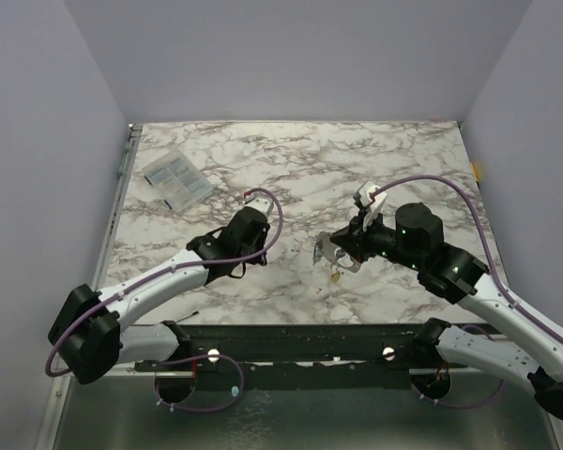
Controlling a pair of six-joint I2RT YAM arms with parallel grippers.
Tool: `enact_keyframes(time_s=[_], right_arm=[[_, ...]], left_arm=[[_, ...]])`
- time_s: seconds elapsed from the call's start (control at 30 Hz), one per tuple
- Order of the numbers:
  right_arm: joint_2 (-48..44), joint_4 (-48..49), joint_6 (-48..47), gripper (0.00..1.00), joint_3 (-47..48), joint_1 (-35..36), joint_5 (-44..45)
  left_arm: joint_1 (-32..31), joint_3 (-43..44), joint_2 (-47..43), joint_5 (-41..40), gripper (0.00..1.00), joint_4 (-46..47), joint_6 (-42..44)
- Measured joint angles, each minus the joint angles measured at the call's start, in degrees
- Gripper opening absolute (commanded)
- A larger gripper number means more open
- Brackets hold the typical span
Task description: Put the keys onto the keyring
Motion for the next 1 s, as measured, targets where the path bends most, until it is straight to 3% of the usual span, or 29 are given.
enact_keyframes(time_s=[0.3,1.0], right_arm=[[4.02,0.13,-1.11,0.01,4.55,0.0,-0.33],[10.95,3.13,-2.08,0.01,6.29,2.49,-2.69]], left_arm=[[-0.96,3.93,-11.96,8.7,0.0,-3.1,6.8],[-1.25,5.33,-26.71,34.49,0.0,-0.44,17.2]])
